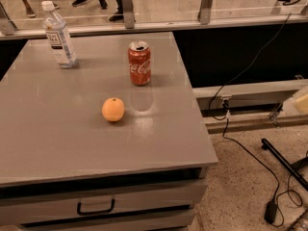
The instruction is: Pick blue plastic bottle
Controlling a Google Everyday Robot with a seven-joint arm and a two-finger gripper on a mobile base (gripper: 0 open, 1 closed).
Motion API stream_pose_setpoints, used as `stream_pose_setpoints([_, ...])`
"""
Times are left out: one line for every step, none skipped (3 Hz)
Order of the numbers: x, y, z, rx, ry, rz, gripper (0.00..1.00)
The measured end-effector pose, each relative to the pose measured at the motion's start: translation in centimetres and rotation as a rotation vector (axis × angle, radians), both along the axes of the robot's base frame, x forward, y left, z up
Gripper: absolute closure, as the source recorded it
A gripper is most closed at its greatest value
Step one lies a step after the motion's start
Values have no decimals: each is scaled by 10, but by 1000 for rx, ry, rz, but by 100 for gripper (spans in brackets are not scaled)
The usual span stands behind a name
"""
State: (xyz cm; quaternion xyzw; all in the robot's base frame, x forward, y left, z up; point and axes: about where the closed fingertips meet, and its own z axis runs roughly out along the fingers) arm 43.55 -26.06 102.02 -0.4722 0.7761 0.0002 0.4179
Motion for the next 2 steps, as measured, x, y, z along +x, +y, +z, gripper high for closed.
stream_pose_setpoints([12, 0, 9, 209, -16, -6, 0])
stream_pose_setpoints([24, 18, 28, 418, -37, -4, 0])
